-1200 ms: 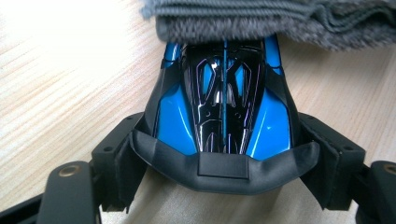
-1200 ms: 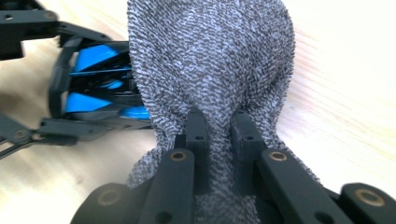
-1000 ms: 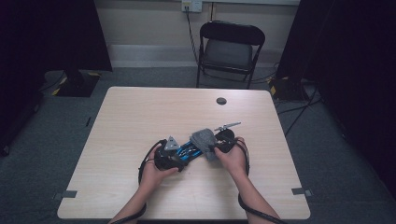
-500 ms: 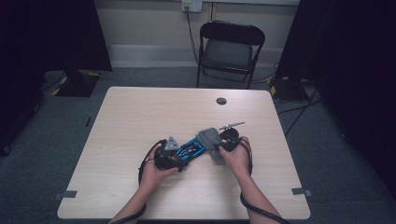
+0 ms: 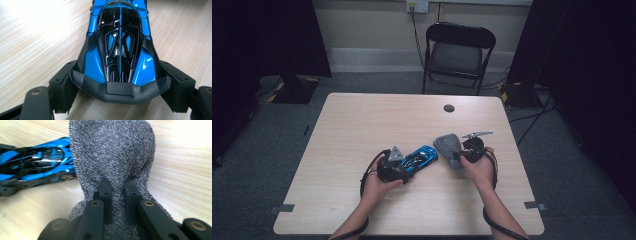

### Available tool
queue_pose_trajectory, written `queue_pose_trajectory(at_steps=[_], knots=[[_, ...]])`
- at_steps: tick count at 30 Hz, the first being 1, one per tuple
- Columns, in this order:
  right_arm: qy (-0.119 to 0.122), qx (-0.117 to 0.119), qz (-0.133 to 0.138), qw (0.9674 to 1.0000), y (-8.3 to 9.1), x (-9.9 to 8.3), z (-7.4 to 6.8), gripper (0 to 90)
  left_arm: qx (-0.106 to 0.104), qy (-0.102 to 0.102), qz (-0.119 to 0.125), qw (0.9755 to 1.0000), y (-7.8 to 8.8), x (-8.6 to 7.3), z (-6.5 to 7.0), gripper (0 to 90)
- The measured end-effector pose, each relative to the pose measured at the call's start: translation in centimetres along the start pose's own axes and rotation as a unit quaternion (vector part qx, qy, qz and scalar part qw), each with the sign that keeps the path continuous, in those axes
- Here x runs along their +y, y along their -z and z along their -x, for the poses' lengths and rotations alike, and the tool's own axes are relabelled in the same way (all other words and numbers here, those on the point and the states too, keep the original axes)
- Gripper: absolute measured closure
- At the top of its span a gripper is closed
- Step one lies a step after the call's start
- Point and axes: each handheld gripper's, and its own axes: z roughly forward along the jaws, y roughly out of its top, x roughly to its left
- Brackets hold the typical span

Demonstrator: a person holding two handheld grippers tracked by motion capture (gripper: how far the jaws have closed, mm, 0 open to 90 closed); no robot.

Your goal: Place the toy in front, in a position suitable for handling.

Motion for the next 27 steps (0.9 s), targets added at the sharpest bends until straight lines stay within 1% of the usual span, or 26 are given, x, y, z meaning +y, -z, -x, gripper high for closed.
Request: queue_pose_trajectory(at_steps=[1, 2, 3, 10, 15, 21, 23, 27], knots=[[0.000, 0.000, 0.000, 1.0000, 0.0, 0.0, 0.0, 79.7, 0.000, 0.000, 0.000, 1.0000, 0.0, 0.0, 0.0, 24.0], [0.006, 0.001, 0.001, 1.0000, 0.2, 0.0, -0.2, 79.7, 0.000, 0.000, 0.000, 1.0000, 0.0, 0.0, 0.0, 23.9], [0.012, 0.005, 0.004, 0.9999, 0.5, 0.1, -0.5, 79.7, 0.000, 0.000, 0.000, 1.0000, 0.0, 0.0, 0.0, 24.0], [0.027, 0.035, 0.019, 0.9989, 1.5, 0.3, -2.0, 79.7, 0.000, 0.000, 0.000, 1.0000, 0.0, 0.0, 0.0, 23.9], [0.046, 0.048, 0.023, 0.9975, 1.9, 0.3, -3.4, 79.7, 0.000, 0.000, 0.000, 1.0000, 0.0, 0.0, 0.0, 24.0], [0.068, 0.069, 0.021, 0.9951, 2.0, 0.3, -5.2, 79.7, 0.000, 0.000, 0.000, 1.0000, 0.0, 0.0, 0.0, 23.9], [0.079, 0.070, 0.021, 0.9942, 1.9, 0.3, -5.8, 79.6, 0.000, 0.000, 0.000, 1.0000, 0.0, 0.0, 0.0, 24.0], [0.091, 0.079, 0.018, 0.9926, 1.6, 0.0, -6.7, 79.6, 0.000, 0.000, 0.000, 1.0000, 0.0, 0.0, 0.0, 23.9]])
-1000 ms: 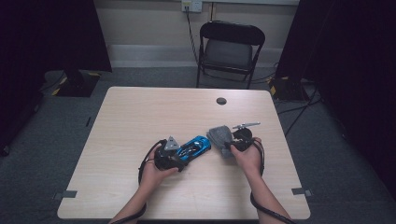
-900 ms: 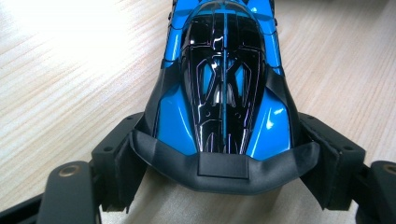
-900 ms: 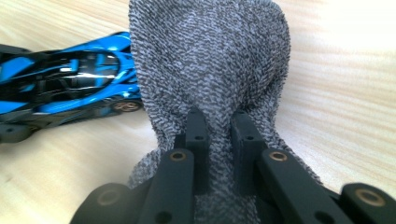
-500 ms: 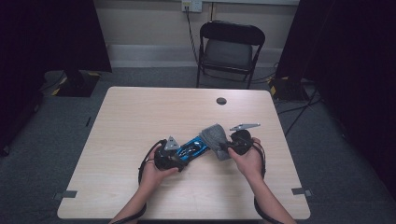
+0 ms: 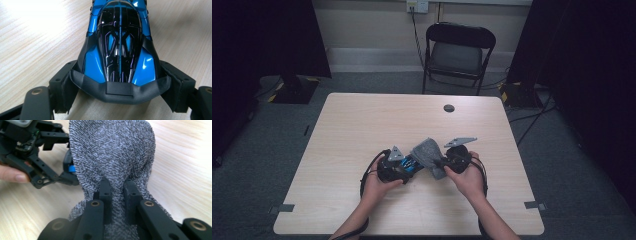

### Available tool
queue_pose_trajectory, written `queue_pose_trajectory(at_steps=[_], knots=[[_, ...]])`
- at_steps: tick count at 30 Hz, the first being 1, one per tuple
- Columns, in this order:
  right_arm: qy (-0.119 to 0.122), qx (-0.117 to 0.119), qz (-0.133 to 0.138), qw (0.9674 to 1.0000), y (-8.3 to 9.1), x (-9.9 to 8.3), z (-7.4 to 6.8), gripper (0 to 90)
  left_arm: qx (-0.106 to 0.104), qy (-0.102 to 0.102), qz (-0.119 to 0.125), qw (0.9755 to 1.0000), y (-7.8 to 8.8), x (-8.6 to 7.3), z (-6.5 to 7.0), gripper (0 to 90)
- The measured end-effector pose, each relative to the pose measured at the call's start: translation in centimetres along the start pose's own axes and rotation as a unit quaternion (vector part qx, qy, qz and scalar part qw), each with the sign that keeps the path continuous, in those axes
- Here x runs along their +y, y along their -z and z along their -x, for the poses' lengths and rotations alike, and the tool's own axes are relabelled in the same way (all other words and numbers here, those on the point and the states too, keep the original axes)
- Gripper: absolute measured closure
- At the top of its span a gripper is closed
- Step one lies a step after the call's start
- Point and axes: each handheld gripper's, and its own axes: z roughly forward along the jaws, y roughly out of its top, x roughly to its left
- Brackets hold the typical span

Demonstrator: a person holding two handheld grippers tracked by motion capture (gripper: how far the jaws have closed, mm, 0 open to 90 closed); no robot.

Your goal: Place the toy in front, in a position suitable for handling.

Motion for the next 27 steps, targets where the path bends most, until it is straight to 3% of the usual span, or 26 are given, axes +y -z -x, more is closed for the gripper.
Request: queue_pose_trajectory(at_steps=[6, 15, 21, 27], knots=[[0.014, 0.013, -0.006, 0.9998, -0.8, -0.1, -1.3, 79.6, 0.000, 0.000, 0.000, 1.0000, 0.0, 0.0, 0.0, 23.9], [0.039, 0.012, -0.021, 0.9989, -2.6, 0.6, -3.0, 79.4, 0.002, -0.001, 0.001, 1.0000, 0.0, 0.0, 0.0, 23.9], [0.040, 0.009, -0.036, 0.9985, -4.2, 0.6, -3.6, 79.3, 0.001, -0.003, 0.000, 1.0000, 0.0, 0.0, 0.0, 24.0], [0.041, 0.009, -0.040, 0.9983, -4.8, 0.5, -3.8, 79.2, 0.001, -0.003, 0.000, 1.0000, 0.0, 0.0, 0.0, 23.9]])
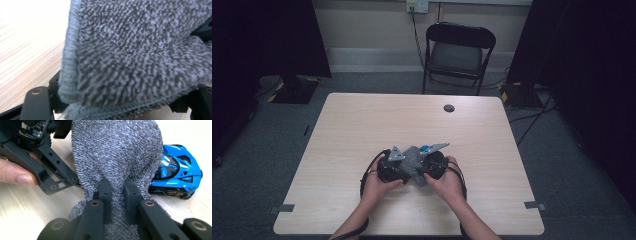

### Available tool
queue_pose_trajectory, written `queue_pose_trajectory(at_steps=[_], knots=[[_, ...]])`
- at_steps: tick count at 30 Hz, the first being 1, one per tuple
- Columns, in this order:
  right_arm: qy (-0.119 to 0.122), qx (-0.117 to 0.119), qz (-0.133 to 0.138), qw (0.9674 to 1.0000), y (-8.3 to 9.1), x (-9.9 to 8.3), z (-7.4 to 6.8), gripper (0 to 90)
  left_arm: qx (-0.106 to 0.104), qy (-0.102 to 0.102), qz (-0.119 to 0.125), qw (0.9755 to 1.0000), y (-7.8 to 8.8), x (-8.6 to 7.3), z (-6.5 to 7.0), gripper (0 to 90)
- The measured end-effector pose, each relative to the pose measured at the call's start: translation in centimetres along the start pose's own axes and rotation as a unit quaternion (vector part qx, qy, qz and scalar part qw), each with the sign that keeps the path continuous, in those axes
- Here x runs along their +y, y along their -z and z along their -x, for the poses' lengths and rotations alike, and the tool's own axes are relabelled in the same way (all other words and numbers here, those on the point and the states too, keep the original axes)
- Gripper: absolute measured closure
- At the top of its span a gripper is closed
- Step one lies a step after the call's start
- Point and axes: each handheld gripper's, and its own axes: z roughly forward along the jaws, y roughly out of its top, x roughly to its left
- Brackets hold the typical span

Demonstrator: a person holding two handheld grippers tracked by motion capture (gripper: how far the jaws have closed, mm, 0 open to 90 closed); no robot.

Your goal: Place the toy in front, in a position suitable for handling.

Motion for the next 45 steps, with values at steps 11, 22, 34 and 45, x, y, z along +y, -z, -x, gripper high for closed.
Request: queue_pose_trajectory(at_steps=[11, 22, 34, 45], knots=[[-0.006, -0.001, -0.001, 1.0000, -0.2, -0.1, 0.5, 79.2, 0.000, -0.001, 0.000, 1.0000, 0.0, 0.0, 0.0, 24.0], [-0.029, -0.015, -0.003, 0.9995, 0.1, -0.5, 2.2, 79.2, -0.001, 0.003, 0.001, 1.0000, 0.0, 0.0, 0.0, 24.0], [-0.060, -0.034, 0.002, 0.9976, 0.6, -0.8, 4.6, 79.2, -0.001, 0.003, 0.001, 1.0000, 0.0, 0.0, 0.1, 24.0], [-0.090, -0.049, 0.000, 0.9948, 0.5, -1.2, 6.7, 79.2, -0.001, 0.004, 0.001, 1.0000, 0.0, 0.0, 0.1, 24.0]])
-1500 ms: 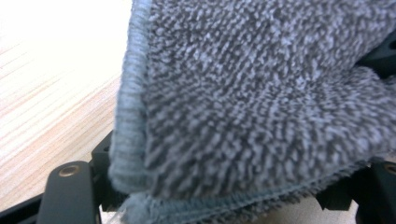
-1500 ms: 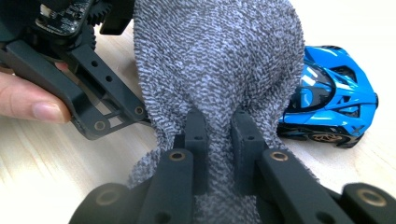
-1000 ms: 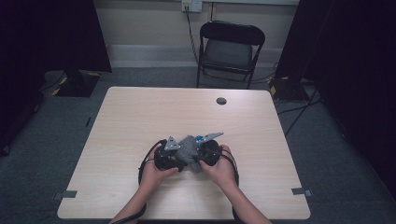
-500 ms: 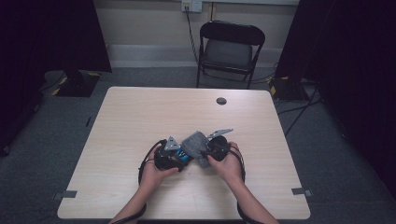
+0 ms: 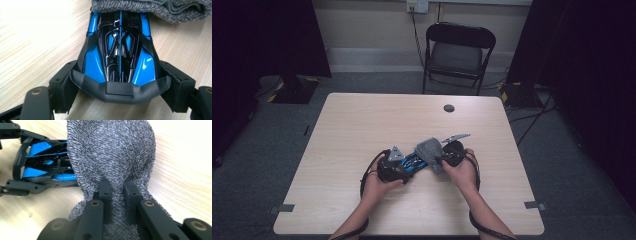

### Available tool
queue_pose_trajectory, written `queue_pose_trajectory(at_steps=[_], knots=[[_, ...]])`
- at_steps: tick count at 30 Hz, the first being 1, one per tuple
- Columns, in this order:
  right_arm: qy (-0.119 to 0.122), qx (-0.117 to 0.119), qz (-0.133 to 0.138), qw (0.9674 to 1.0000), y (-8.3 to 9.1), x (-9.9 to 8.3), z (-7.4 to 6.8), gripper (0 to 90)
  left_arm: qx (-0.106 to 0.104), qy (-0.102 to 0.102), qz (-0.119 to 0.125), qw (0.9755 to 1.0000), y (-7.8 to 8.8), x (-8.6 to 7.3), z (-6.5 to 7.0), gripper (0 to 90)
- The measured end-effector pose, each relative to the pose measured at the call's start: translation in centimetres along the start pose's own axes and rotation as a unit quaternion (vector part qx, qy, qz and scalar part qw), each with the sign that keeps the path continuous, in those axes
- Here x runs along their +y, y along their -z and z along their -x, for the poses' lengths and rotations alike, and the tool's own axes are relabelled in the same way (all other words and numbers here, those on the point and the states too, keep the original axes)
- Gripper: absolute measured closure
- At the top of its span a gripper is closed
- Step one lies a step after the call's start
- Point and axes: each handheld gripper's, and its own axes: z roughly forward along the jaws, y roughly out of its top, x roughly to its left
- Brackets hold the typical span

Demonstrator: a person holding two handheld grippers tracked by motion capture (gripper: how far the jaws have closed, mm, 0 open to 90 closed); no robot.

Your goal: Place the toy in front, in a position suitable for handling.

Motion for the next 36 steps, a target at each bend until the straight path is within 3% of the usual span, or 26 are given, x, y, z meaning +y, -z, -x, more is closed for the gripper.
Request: queue_pose_trajectory(at_steps=[11, 20, 36], knots=[[-0.010, -0.015, -0.003, 0.9998, -0.4, 0.1, 1.1, 79.2, 0.000, 0.000, 0.000, 1.0000, 0.0, 0.0, 0.0, 24.0], [-0.034, -0.022, -0.003, 0.9992, -0.4, -0.3, 2.5, 79.2, 0.000, 0.001, 0.001, 1.0000, 0.0, 0.0, 0.0, 24.0], [-0.056, -0.040, 0.004, 0.9976, 0.8, -1.1, 4.3, 79.2, 0.002, -0.002, 0.000, 1.0000, 0.0, 0.0, 0.0, 24.0]])
